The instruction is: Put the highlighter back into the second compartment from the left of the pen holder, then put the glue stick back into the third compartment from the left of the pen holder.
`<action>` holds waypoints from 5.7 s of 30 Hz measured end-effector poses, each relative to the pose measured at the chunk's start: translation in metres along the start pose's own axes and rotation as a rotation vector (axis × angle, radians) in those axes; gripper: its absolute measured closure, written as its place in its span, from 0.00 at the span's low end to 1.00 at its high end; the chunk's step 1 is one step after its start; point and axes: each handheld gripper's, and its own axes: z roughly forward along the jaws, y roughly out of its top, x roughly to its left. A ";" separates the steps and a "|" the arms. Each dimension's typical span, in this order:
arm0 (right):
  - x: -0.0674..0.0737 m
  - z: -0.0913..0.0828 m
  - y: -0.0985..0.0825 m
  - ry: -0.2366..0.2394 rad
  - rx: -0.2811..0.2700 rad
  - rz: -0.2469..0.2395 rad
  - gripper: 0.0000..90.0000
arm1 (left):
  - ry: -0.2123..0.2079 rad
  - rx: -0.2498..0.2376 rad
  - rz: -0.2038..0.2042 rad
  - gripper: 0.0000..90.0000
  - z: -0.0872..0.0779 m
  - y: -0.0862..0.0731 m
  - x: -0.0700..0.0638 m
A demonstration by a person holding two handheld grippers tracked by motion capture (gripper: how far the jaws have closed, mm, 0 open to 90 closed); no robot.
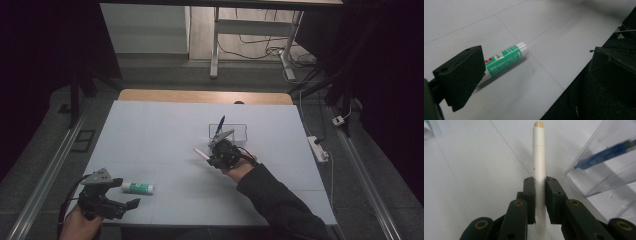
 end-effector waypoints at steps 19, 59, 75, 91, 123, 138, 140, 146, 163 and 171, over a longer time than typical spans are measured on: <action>-0.015 -0.059 0.011 -0.038 -0.254 0.072 0.88 | -0.001 -0.005 -0.016 0.01 0.000 0.000 0.001; -0.091 -0.035 0.025 -0.217 -0.405 0.364 0.88 | -0.004 -0.001 -0.013 0.01 0.000 0.000 0.001; -0.077 -0.022 0.021 -0.195 -0.391 0.334 0.87 | -0.004 -0.001 -0.008 0.01 0.000 0.000 0.001; -0.070 -0.047 0.015 -0.166 -0.374 0.279 0.42 | 0.002 -0.015 -0.025 0.00 -0.001 -0.001 0.002; -0.022 -0.095 -0.032 -0.003 -0.251 0.152 0.00 | 0.000 -0.074 -0.033 0.00 -0.005 -0.001 0.013; -0.005 -0.116 -0.083 -0.003 -0.253 0.167 0.00 | 0.036 -0.045 -0.030 0.00 -0.002 0.000 0.023; -0.004 -0.119 -0.090 -0.003 -0.257 0.180 0.00 | 0.041 -0.043 -0.028 0.00 -0.001 0.001 0.024; -0.002 -0.126 -0.112 -0.006 -0.242 0.207 0.00 | 0.041 -0.045 -0.030 0.00 -0.001 0.002 0.025; 0.004 -0.146 -0.163 -0.044 -0.204 0.314 0.00 | 0.065 -0.026 -0.038 0.00 0.001 0.003 0.025; 0.002 -0.149 -0.167 -0.026 -0.205 0.346 0.00 | 0.062 0.013 -0.027 0.01 0.003 0.006 0.024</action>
